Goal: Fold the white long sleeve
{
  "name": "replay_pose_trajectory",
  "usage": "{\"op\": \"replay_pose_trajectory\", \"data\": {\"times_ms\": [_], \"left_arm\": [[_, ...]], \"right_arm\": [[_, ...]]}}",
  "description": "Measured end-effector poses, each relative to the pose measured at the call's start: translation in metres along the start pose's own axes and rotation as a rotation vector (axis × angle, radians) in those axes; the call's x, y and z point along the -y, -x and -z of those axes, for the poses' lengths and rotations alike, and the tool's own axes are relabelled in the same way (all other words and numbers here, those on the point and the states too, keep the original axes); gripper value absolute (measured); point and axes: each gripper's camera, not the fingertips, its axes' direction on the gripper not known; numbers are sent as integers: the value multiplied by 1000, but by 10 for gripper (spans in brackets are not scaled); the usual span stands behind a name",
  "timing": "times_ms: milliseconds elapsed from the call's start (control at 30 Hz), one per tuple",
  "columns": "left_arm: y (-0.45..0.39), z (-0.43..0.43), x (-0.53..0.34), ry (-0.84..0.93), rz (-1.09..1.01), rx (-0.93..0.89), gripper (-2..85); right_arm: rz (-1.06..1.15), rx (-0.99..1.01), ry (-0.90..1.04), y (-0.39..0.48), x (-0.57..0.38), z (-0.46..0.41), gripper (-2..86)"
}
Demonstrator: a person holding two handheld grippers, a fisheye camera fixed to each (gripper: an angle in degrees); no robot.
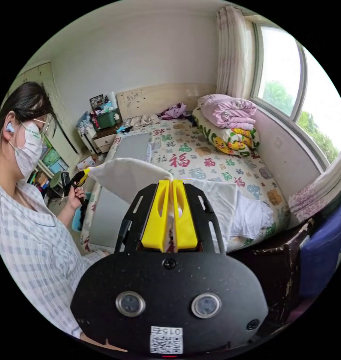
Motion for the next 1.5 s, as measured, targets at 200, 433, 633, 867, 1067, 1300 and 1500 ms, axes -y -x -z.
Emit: {"op": "replay_pose_trajectory", "data": {"times_ms": [200,433,633,867,1067,1300,1500], "left_arm": [[-43,188,-19,46,-23,212,-1],[-51,310,-93,-122,224,399,-1],[14,348,-123,-122,390,521,0],[200,349,-168,-23,735,703,10],[185,325,-217,233,763,641,47],[173,341,-317,61,1115,628,83],[197,348,-337,59,1147,608,28]], "right_arm": [[-7,309,169,119,-2,-104,3],[100,495,400,254,7,-183,2],[333,442,549,352,32,-270,7],[291,167,751,424,6,-500,29],[228,372,896,476,-128,-485,45],[-109,565,1049,513,-285,-467,91],[-320,638,1038,553,-350,-465,29]]}}
